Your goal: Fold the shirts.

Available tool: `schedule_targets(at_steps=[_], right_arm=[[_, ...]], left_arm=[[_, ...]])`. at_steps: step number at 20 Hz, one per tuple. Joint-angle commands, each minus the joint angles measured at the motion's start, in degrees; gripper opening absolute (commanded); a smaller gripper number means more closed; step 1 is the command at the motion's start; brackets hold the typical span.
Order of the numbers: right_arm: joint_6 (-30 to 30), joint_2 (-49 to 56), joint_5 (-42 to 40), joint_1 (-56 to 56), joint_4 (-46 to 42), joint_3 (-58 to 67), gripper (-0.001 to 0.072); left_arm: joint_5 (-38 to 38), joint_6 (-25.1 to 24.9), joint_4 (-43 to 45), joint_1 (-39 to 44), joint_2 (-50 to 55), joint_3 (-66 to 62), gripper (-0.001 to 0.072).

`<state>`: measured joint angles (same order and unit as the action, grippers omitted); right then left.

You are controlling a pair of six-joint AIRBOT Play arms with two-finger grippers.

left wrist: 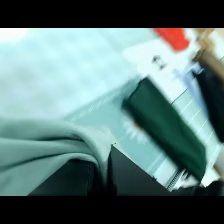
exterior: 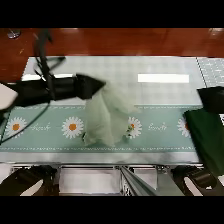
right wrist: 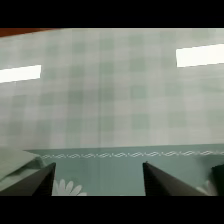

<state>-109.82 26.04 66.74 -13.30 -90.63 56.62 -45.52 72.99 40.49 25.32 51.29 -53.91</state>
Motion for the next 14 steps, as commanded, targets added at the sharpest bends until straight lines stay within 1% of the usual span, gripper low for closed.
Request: schedule_targets(at_steps=[1, 2, 3, 4, 5, 6, 8, 9, 10, 11, 12, 13, 14], right_arm=[[-0.4, 1.7, -8.2, 0.0, 11.4, -10.3, 0.0621], [-0.4, 3.7, -10.6, 0.0, 14.6, -13.4, 0.0621], [0.0, 6.3, -13.5, 0.0, 17.5, -15.9, 0.0621], [0.9, 9.2, -15.7, 0.0, 19.1, -16.8, 0.0621], [1.9, 12.7, -16.7, 0.3, 19.6, -16.0, 0.0622], [3.3, 15.7, -16.2, 2.1, 19.6, -13.8, 0.0622], [6.6, 18.7, -12.3, 9.5, 19.6, -8.5, 0.0623], [8.6, 18.8, -10.3, 14.1, 19.1, -7.2, 0.0622], [10.1, 18.4, -7.8, 18.6, 18.1, -7.3, 0.0622], [11.2, 18.0, -4.5, 22.5, 17.0, -8.5, 0.0622], [12.2, 17.4, -2.6, 25.0, 16.5, -11.3, 0.0622], [12.5, 16.8, -1.9, 25.9, 17.3, -15.0, 0.0622], [13.1, 16.1, -2.2, 25.9, 19.5, -19.1, 0.0622]], left_arm=[[-1.5, 0.3, 6.3, -4.4, 1.2, 14.0, 0.0024], [-3.5, 0.3, 7.3, -7.8, 2.1, 15.4, 0.0027], [-6.2, 0.4, 7.5, -11.5, 3.0, 15.6, 0.0159], [-8.6, 1.3, 7.6, -14.7, 3.7, 15.2, 0.0579], [-12.0, 1.4, 8.0, -18.5, 4.0, 13.7, 0.0702], [-15.3, 1.9, 9.6, -22.0, 4.0, 11.8, 0.0701], [-22.8, 7.7, 15.7, -29.4, 3.7, 8.6, 0.0699], [-25.9, 8.7, 17.5, -32.3, 3.0, 9.2, 0.0698], [-28.0, 9.3, 17.2, -34.0, 1.5, 11.8, 0.0698], [-28.6, 9.3, 16.2, -34.0, -0.1, 16.0, 0.0698], [-28.1, 9.1, 12.7, -32.8, -1.9, 21.6, 0.0698], [-27.3, 5.8, 6.8, -30.8, -3.6, 27.3, 0.0698], [-25.5, 2.7, 2.7, -28.6, -4.7, 31.8, 0.0698]])
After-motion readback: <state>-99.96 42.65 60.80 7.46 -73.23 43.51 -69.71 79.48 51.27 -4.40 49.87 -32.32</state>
